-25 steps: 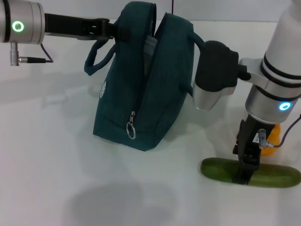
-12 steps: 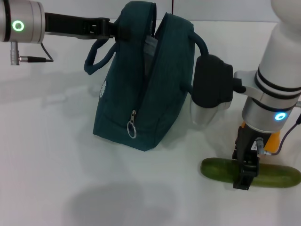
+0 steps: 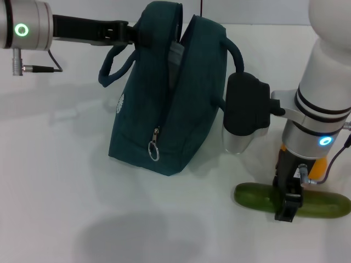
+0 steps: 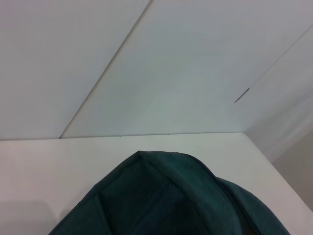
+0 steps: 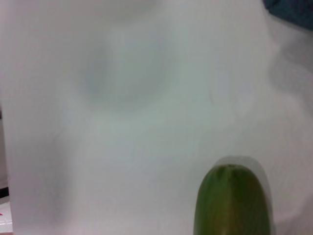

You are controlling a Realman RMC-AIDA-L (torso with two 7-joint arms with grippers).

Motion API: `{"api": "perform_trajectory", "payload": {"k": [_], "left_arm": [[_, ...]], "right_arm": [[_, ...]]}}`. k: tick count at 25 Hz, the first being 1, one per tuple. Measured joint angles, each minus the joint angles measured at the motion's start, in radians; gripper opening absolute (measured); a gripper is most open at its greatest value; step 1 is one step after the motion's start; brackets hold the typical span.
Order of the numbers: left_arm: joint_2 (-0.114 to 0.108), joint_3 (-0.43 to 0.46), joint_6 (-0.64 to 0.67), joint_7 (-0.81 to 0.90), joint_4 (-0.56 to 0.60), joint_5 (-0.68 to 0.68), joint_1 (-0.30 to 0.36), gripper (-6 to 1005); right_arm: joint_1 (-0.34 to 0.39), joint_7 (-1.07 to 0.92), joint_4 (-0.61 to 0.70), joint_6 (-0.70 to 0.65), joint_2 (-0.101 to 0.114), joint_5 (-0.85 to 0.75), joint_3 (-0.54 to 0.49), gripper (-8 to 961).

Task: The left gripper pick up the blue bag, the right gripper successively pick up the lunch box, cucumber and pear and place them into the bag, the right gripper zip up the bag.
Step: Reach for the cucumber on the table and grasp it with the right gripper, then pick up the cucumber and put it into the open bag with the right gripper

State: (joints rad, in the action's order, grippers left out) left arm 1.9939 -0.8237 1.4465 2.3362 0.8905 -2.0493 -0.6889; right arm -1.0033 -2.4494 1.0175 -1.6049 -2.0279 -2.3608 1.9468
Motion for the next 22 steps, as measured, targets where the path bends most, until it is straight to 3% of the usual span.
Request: {"api": "perform_trajectory", "payload": {"k": [11,17,22], "left_arm": [[-0.003,0.001,0.0,0.0,0.002,0.0,-0.004,83],[-0.002,0.0,0.0,0.002,0.003,0.0,-0.006,83],[-0.002,0.0,0.0,0.001,0.0,0.0,-0.006,84]], "right_arm": [[0.002,0.002,-0.003,0.005,0.0,-0.002,0.015,722],[0.008,0.001,-0.008,0.002,0.002,-0.002,0.007,619],[0.036,0.021,-0.004,-0.03,0.007,-0.001,-0.102,594]]}}
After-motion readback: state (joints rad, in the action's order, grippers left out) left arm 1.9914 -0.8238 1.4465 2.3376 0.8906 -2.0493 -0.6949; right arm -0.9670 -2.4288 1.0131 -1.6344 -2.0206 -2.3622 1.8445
